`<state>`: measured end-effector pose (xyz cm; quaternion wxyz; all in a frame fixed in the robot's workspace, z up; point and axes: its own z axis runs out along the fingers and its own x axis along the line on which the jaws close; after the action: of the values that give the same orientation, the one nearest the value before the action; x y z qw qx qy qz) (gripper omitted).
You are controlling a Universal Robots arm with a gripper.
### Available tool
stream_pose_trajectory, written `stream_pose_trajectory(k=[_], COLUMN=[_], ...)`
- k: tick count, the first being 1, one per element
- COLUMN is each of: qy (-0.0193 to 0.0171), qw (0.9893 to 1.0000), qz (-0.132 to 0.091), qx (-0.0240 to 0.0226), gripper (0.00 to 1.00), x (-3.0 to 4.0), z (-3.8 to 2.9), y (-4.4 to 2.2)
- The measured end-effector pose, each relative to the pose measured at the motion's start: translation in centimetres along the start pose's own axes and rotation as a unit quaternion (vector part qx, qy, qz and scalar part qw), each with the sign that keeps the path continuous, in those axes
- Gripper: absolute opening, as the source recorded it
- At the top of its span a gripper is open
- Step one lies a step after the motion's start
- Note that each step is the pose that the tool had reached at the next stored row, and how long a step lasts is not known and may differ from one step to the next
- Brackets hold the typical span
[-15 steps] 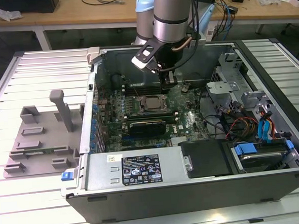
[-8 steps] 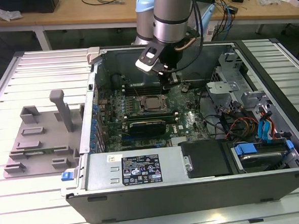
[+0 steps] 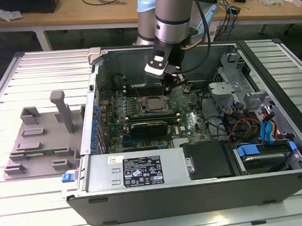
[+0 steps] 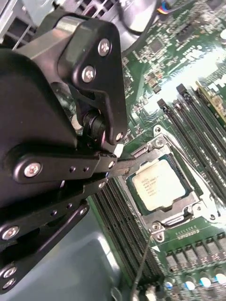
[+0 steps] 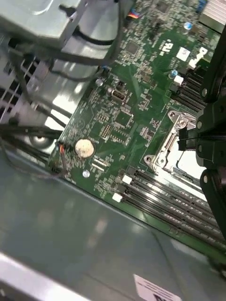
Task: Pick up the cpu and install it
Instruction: 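Close the cpu cover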
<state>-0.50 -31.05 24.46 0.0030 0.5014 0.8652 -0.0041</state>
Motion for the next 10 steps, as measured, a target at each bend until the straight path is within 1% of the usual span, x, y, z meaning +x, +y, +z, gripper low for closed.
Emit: stream_pose_trajectory(k=[1, 2, 3, 4, 6, 7, 8, 10], qy=[-0.0001, -0.0001, -0.0002, -0.0003, -0.0004, -0.0004, -0.0005, -0.0006], qw=[0.9999, 0.9997, 0.9990, 0.9979, 0.9963, 0.9945, 0.9920, 0.9895], qz=[-0.014, -0.023, -0.045, -0.064, -0.086, -0.104, -0.127, -0.144], qx=[-0.0001, -0.0002, -0.0004, -0.0006, -0.0008, -0.0010, -0.0012, -0.0013], gripper=[0.11, 0.11, 0.11, 0.11, 0.11, 0.11, 0.11, 0.11], x=[0.00, 0.00, 0.00, 0.00, 0.00, 0.00, 0.00, 0.00], z=[0.00, 0.01, 0.02, 0.02, 0.03, 0.04, 0.05, 0.06], y=[0.00, 0.00, 0.00, 0.00, 0.00, 0.00, 0.00, 0.00])
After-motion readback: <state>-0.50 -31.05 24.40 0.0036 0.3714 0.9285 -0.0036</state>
